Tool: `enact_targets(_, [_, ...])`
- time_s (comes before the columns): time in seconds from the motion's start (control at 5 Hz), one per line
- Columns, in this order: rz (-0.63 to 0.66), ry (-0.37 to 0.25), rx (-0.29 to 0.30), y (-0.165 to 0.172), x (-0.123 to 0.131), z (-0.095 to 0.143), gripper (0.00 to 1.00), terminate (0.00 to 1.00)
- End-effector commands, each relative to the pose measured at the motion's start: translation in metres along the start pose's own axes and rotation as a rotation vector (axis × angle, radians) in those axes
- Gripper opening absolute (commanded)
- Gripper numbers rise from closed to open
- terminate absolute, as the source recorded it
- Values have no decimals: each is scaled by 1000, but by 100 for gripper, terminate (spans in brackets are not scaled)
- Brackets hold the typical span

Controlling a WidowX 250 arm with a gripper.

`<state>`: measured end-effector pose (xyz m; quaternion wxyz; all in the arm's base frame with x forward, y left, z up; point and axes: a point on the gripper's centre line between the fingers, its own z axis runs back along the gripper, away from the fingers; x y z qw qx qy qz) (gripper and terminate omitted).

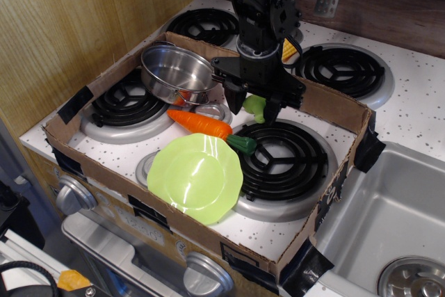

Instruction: Take broccoli out of pan

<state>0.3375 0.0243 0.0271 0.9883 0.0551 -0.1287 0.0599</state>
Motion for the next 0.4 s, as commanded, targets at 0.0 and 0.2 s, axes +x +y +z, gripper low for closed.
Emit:
enact_targets(0.0, [-14,-29,4,12,22,11,100,0])
enact_targets(0.2, [-21,-10,30,11,23,23,100,100])
